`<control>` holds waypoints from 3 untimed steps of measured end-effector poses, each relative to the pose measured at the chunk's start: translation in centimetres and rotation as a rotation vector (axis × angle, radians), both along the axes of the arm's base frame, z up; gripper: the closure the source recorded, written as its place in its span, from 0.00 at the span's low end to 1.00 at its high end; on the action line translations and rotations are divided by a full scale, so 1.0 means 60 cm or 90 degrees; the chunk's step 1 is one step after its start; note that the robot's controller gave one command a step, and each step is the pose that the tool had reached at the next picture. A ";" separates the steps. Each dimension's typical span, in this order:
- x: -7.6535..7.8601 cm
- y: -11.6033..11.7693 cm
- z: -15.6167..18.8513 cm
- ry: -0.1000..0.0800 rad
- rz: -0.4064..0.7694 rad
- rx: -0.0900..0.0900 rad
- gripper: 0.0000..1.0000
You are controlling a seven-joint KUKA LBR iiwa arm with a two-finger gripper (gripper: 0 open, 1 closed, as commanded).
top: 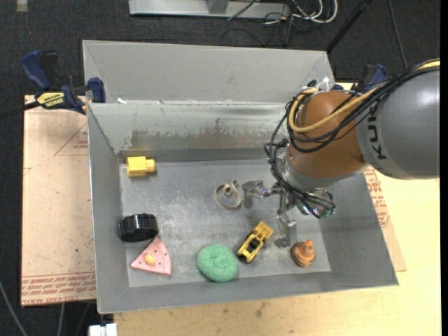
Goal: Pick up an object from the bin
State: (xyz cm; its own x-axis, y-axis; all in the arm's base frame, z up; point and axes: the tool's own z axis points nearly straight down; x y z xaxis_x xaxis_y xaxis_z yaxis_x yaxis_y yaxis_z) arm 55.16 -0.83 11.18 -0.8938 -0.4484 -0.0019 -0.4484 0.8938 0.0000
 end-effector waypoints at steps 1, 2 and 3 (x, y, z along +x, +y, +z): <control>-0.034 0.018 -0.043 0.000 0.026 0.001 0.00; -0.018 0.021 -0.070 0.000 0.221 0.000 1.00; -0.018 0.021 -0.070 0.000 0.221 0.000 1.00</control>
Offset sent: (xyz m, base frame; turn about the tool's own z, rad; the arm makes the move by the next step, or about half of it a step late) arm -0.0115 0.0119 -0.0418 -0.3491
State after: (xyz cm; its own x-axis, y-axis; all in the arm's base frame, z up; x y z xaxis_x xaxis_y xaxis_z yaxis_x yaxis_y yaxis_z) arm 54.06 0.44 6.99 -0.6885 -0.7252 -0.0021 -0.7252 0.6885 0.0002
